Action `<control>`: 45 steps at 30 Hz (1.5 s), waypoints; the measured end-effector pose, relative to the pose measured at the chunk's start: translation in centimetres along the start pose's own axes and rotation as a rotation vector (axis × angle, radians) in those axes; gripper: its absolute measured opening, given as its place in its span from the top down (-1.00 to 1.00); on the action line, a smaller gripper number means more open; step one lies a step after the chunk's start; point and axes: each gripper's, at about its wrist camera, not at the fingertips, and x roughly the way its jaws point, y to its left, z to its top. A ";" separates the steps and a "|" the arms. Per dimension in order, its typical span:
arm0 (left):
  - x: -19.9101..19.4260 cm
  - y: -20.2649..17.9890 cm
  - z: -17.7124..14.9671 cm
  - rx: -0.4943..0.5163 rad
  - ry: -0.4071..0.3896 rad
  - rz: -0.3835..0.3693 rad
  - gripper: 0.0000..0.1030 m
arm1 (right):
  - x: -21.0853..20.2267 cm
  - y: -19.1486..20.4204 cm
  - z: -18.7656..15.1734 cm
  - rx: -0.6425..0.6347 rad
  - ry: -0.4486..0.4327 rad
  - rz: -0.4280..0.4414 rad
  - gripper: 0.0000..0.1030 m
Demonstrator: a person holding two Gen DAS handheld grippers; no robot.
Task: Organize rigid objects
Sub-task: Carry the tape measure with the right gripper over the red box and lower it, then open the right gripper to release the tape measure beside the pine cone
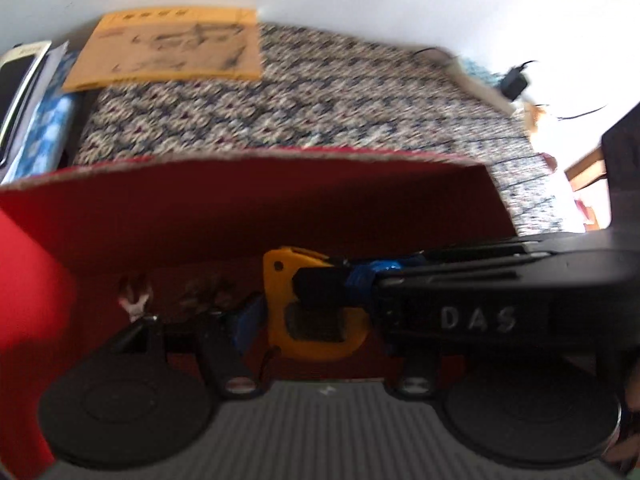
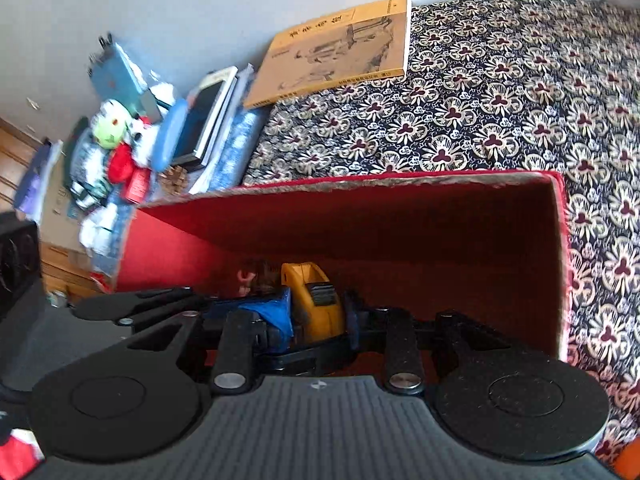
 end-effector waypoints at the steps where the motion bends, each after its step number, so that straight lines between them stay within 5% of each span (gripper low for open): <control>1: 0.0 0.1 0.0 -0.009 0.000 0.011 0.10 | 0.3 0.2 0.0 -0.018 -0.008 -0.025 0.82; 16: -0.9 0.7 -0.7 -0.074 -0.064 0.136 -0.03 | -0.8 -0.3 0.3 0.078 0.004 -0.108 0.80; 23: -2.5 2.6 -1.1 -0.043 -0.078 0.207 -0.06 | -0.8 0.3 -0.1 0.043 0.093 -0.183 0.82; 32: -3.6 3.3 -2.6 0.077 -0.142 0.334 -0.19 | 4.2 0.8 -1.3 -0.064 0.295 -0.288 0.80; 40: -3.8 3.4 -2.7 0.082 -0.175 0.324 -0.24 | 4.7 1.1 -1.2 -0.103 0.175 -0.226 0.70; 45: -4.0 3.3 -2.9 0.071 -0.188 0.312 -0.24 | 3.8 0.4 -1.6 -0.055 0.105 -0.050 0.75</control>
